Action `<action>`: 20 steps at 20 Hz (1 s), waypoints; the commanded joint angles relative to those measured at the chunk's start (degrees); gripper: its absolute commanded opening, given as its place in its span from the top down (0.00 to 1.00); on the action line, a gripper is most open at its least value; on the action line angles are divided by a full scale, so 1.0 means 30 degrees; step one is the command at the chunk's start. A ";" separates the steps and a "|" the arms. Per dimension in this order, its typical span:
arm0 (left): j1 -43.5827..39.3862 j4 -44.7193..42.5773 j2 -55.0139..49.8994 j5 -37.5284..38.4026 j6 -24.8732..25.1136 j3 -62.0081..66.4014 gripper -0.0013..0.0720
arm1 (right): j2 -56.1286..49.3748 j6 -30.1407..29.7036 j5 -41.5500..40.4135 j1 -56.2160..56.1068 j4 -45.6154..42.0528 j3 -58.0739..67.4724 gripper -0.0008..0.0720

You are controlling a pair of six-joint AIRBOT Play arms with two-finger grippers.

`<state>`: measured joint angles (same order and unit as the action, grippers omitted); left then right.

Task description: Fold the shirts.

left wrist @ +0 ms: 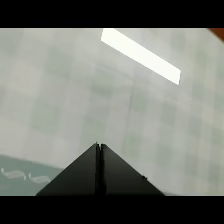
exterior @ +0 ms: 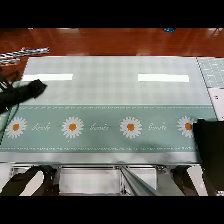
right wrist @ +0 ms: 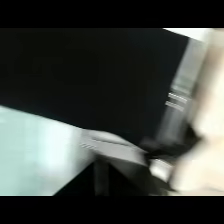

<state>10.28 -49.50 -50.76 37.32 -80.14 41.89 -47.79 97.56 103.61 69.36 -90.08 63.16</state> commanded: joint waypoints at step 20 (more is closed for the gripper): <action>-0.5588 -0.9508 -0.6841 0.9522 -0.4692 0.8947 0.95 | -1.1970 0.1115 -0.9012 -2.8931 -0.2645 0.6346 0.96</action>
<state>-6.68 -76.60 -71.11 64.73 -92.14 70.02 -82.89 99.81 76.38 -15.70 -95.04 82.72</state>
